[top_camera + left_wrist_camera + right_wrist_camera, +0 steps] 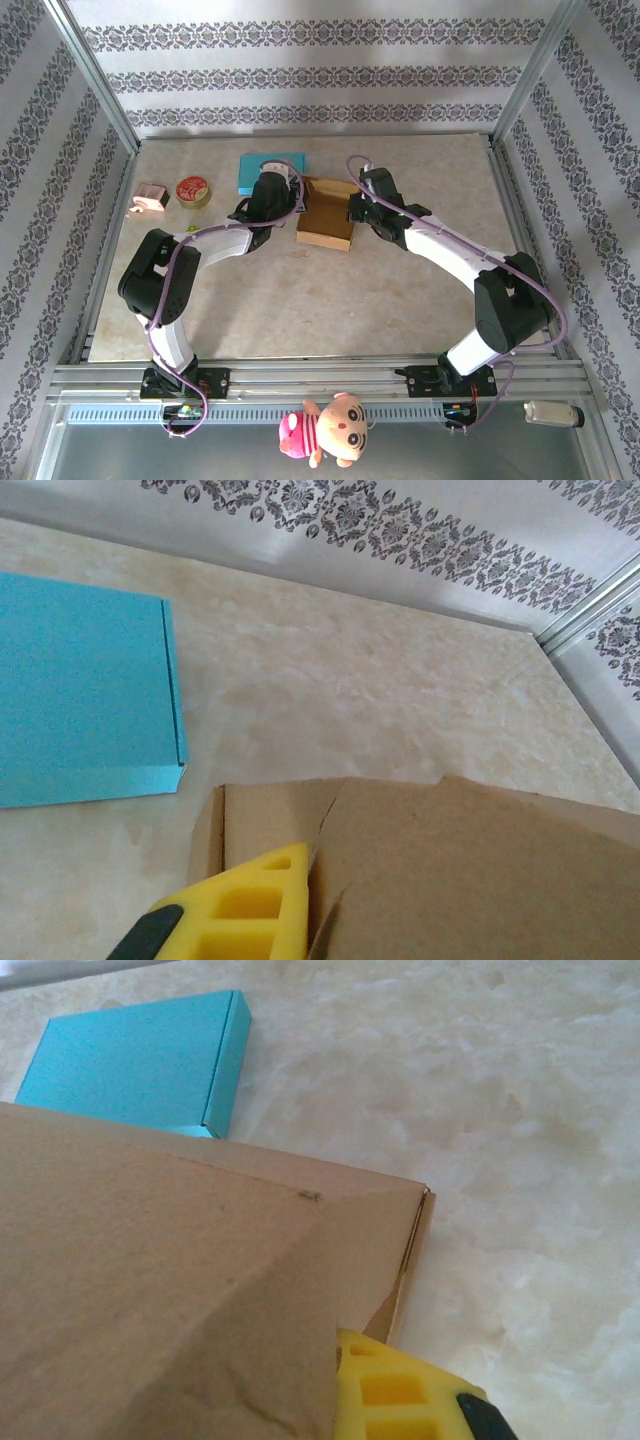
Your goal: Fold the paper box
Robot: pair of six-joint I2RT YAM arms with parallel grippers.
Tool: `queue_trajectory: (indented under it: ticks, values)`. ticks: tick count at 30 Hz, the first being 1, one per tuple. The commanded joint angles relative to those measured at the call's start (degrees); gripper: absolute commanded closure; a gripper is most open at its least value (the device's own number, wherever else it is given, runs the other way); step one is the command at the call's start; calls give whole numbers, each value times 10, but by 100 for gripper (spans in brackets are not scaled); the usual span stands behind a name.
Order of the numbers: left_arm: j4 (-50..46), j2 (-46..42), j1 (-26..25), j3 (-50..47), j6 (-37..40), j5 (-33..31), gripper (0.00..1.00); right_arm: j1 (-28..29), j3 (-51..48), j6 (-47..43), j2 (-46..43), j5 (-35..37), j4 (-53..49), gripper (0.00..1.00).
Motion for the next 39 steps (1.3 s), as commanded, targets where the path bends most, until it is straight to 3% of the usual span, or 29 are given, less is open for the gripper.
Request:
queue_trajectory:
  ticks: [1,4,11,15,20,23,30,33,36,39]
  values:
    - [-48,-4,4,-34,-27,-18,91,20,-37,-11,-8,34,-6,100]
    - [-39,-12,5,-52,-29,-10,88,34,-59,-30,-10,69,2,98]
    - [-16,-16,4,-99,-51,12,80,43,-77,-41,-8,63,8,90]
    - [-6,-30,2,-121,-58,18,64,51,-72,-45,-17,55,-3,82]
    - [-23,-74,2,-141,-52,7,46,55,-83,-35,-56,47,-19,58]
    - [-30,-99,0,-161,-55,9,40,57,-100,-33,-82,17,-28,49]
    - [-38,-207,-39,-229,-70,1,35,59,-128,-27,-191,-53,-60,24]
    - [-98,-283,-64,-216,-60,-12,36,56,-120,-17,-255,-62,-67,16]
    - [-193,-321,-69,-143,-42,-34,38,7,-78,61,-269,-75,-93,17]
    - [-308,-278,-42,-16,-31,-53,39,-99,3,153,-190,-231,-140,23]
